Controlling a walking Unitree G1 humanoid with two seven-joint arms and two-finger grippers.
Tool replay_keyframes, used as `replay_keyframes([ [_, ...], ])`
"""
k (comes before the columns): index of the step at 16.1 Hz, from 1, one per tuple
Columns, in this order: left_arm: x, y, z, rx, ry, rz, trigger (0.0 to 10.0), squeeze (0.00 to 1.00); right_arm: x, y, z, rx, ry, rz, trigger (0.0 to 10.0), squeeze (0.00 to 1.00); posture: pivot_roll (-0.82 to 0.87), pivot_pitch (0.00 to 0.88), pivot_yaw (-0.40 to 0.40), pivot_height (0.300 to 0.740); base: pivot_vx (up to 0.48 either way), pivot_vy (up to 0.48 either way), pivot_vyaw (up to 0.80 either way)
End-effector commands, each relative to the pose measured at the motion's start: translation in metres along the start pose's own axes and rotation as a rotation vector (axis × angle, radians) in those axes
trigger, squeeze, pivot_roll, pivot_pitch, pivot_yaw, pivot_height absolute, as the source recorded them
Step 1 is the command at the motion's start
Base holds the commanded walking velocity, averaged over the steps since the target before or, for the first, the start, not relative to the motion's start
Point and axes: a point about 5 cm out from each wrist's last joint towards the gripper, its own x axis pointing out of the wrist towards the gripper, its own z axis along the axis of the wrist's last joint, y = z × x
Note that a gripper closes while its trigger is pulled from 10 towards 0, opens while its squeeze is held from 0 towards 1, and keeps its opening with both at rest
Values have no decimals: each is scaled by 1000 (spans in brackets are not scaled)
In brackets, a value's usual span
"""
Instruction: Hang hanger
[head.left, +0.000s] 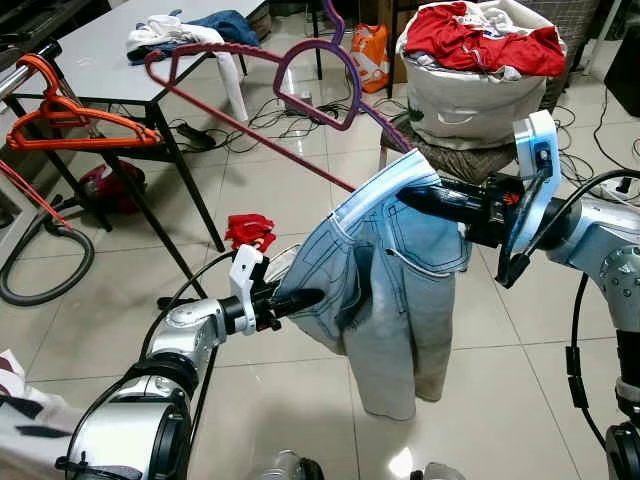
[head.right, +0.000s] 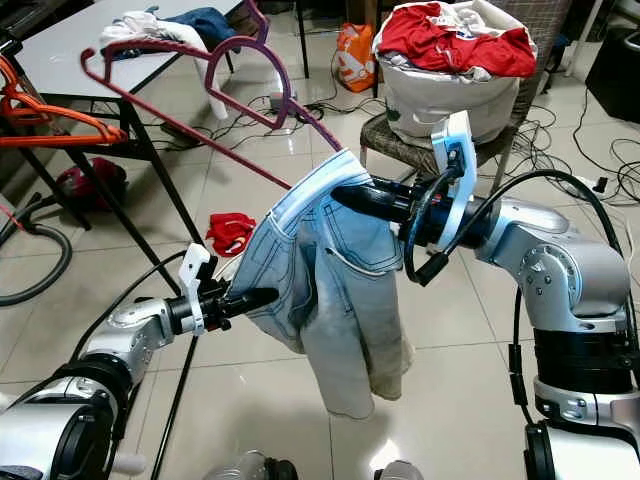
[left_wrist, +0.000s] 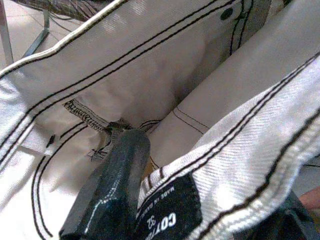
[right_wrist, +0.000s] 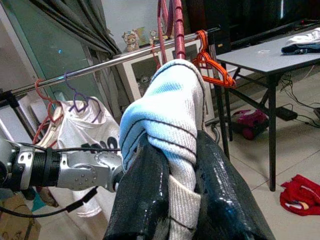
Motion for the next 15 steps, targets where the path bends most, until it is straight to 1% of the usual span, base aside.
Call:
replay_keyframes([
  [1,-5,5,8,14,-24,24,0,0,2,4,10,-36,-30,34,10000,0,-209,0,137,740,0,0,0],
  [2,-6,5,7,14,-25,15,0,0,0,3,8,-34,-21,24,10000,0,-207,0,135,740,0,0,0],
  [4,-9,7,6,10,-23,32,0,0,-2,0,1,-28,8,2,10000,0,-208,0,136,740,0,0,0],
  [9,-8,7,9,47,-29,34,0,0,-6,-6,-20,-26,108,-53,10000,0,-209,0,138,740,0,0,0],
  [15,-8,7,9,47,-29,34,0,0,-6,-6,-20,-26,108,-53,10000,0,-209,0,138,740,0,0,0],
])
